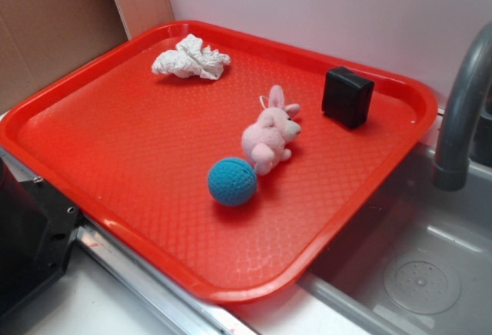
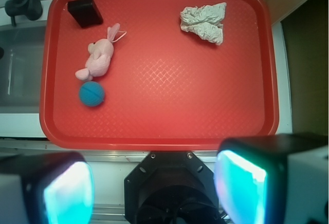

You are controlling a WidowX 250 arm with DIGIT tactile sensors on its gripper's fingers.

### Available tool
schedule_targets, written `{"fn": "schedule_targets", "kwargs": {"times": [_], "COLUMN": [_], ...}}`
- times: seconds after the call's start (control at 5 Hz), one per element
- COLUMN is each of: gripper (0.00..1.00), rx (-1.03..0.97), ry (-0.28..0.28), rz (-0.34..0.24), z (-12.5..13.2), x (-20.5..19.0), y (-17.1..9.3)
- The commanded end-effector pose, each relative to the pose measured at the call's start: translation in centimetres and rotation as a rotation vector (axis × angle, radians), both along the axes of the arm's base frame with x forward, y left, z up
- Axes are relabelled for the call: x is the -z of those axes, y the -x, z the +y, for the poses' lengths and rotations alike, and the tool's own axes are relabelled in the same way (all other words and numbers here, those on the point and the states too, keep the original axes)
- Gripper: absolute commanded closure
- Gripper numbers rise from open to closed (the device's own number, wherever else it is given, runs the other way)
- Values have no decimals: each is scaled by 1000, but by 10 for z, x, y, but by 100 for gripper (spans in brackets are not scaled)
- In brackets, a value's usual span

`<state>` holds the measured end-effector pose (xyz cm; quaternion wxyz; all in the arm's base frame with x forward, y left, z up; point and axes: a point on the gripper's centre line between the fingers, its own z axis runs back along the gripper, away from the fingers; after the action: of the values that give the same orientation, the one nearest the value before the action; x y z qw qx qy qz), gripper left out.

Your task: Grab the black box.

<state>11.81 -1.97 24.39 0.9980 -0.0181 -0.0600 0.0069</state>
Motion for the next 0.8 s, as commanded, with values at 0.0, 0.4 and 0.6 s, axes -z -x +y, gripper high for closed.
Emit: {"fn": "schedule_targets", "kwargs": {"times": [0.0,0.4,0.6], "gripper": [0,0,0], "rx": [0,101,256], "ry": [0,76,180], "rz": [0,-177,-206], "z": [0,1,-13], "x": [0,45,36], "y": [0,-99,-110]}}
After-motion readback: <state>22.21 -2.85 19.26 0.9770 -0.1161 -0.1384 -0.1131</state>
